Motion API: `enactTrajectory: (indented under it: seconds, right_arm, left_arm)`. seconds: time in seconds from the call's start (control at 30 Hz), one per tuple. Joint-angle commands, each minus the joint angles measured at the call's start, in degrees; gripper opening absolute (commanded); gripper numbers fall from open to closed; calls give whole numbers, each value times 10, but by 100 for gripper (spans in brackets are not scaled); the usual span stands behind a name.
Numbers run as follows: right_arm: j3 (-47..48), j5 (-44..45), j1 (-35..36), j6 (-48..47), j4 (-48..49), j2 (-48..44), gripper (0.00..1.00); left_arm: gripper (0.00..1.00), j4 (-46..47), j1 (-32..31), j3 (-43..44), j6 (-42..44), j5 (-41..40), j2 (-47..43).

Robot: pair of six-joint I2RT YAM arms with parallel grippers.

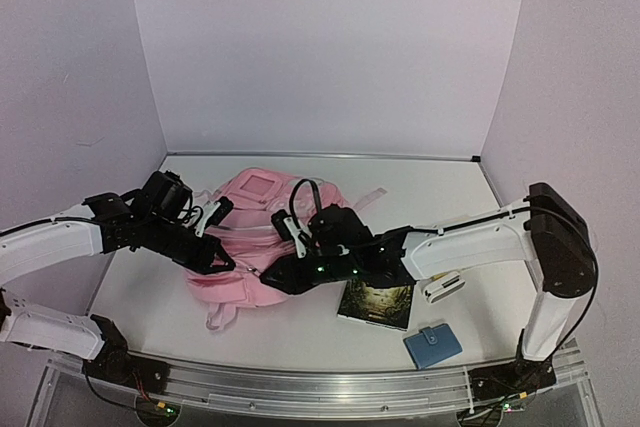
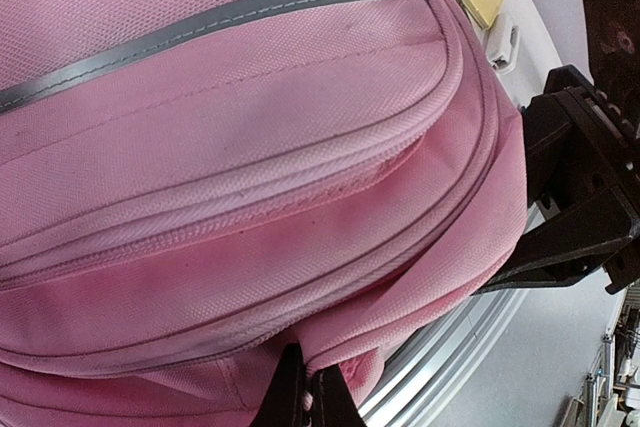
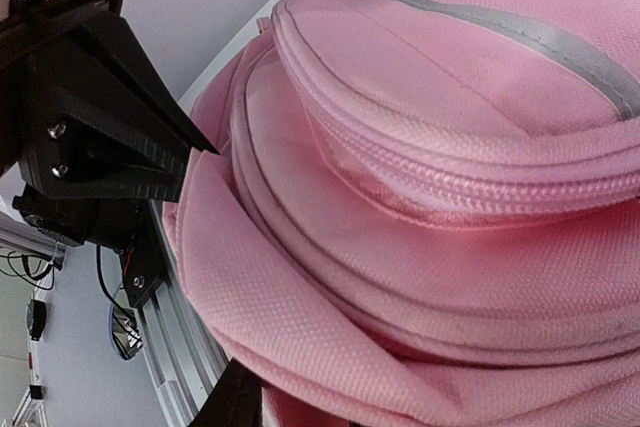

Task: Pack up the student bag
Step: Zip the student bag at the center of the board.

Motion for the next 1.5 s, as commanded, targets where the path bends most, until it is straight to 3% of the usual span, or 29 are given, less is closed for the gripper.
enactTrajectory:
  seconds: [0.0, 0.37, 0.6, 0.73, 1.03, 1.27, 1.37, 1.47]
  right_arm:
    - [30, 3, -3, 9, 37, 15, 27]
    - [58, -35, -4, -6, 54, 63, 27]
    - [64, -58, -3, -5, 73, 70, 2]
    - [47, -30, -3, 13, 69, 47, 0]
    - [55, 173, 2, 77, -169, -26, 0]
    - [77, 203, 4, 107, -320, -35, 0]
    - [83, 198, 3, 85, -363, -41, 0]
    - [89, 220, 3, 46, -397, -36, 0]
  left_arm:
    - [0, 52, 2, 44, -7, 33, -19]
    - [0, 58, 2, 45, -4, 39, -8]
    - [0, 57, 2, 46, -6, 26, -5]
    - [0, 44, 2, 49, -13, -14, -2]
    - [0, 22, 2, 54, -20, -130, -6]
    - [0, -9, 2, 71, -17, -188, 14]
    - [0, -4, 2, 71, 6, -172, 22]
    - [0, 15, 2, 70, 52, -97, 31]
